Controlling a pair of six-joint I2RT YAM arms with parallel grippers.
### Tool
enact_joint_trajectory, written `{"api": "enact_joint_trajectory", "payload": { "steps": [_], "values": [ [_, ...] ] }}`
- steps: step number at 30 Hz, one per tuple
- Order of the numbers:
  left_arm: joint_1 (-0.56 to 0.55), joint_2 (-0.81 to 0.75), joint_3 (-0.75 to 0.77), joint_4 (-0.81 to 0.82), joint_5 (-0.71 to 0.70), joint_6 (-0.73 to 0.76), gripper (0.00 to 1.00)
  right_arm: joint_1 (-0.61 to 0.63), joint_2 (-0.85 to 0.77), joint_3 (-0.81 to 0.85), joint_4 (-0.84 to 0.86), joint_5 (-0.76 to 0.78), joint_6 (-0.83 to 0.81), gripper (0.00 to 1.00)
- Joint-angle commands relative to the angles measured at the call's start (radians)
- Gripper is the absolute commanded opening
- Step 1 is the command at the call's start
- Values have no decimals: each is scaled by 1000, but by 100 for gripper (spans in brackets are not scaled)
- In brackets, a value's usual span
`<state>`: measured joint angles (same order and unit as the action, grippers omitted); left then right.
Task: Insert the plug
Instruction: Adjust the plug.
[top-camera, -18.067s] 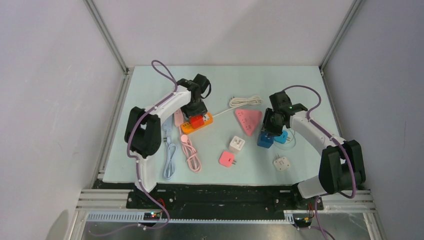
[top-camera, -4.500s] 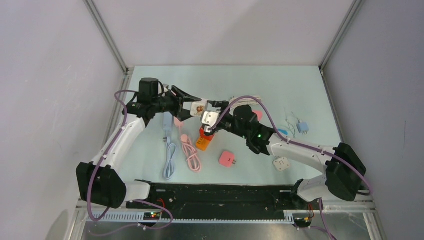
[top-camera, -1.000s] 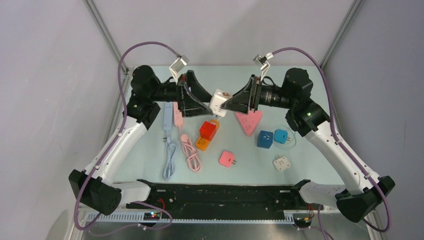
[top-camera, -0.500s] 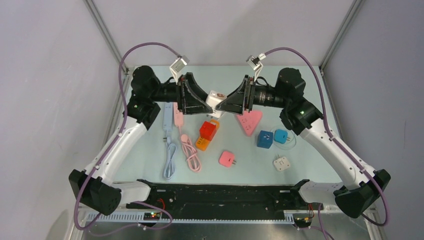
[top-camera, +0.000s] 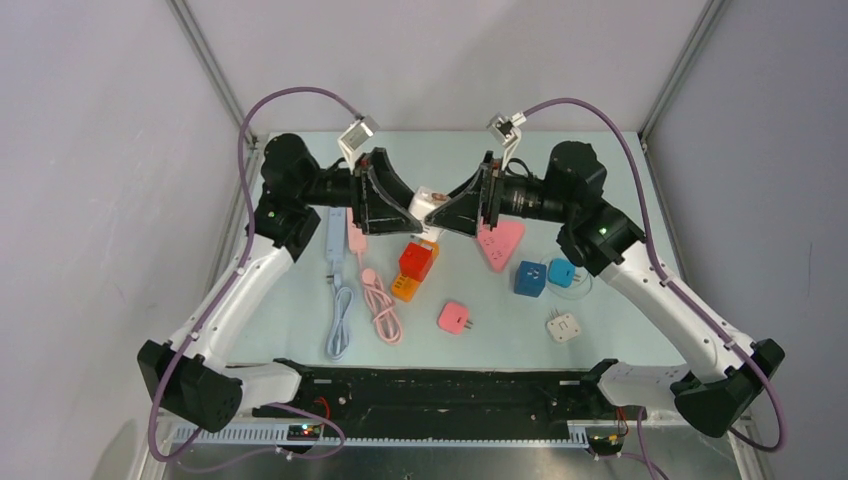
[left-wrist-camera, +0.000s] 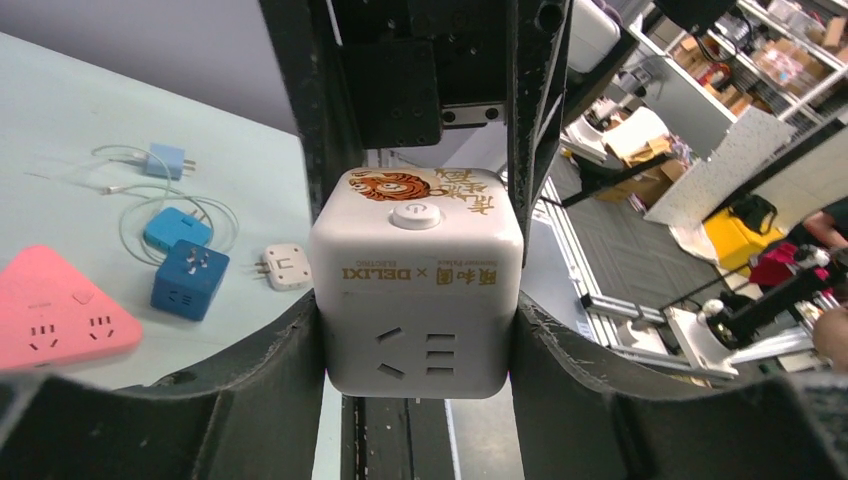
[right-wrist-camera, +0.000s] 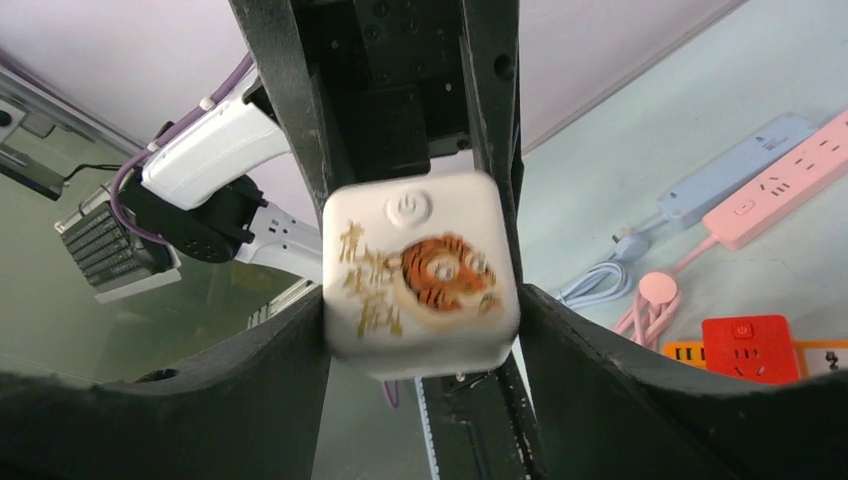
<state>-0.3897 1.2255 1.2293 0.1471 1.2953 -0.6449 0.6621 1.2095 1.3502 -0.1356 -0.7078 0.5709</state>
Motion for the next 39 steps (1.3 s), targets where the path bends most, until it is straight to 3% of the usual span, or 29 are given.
{"api": "enact_joint_trajectory", "payload": {
  "steps": [1,6,14,24,28,32,39],
  "values": [
    [-15,-24,-8,6,76,8,0,40,19,60,40,69,-52,72],
    [-14,-28,-21,5,77,14,0,48,36,105,-15,104,-100,84],
    [-14,-38,-31,6,88,20,0,42,91,177,-111,32,-138,75],
    [-13,-35,-31,6,78,24,0,11,98,171,-188,-78,-155,82],
    [-13,-36,-32,6,79,24,0,-7,80,150,-191,-125,-154,75],
    [-12,-27,-30,6,85,21,0,-8,96,159,-195,-145,-155,59],
    [-14,-21,-22,6,90,17,0,0,118,162,-187,-139,-165,66]
  ]
}}
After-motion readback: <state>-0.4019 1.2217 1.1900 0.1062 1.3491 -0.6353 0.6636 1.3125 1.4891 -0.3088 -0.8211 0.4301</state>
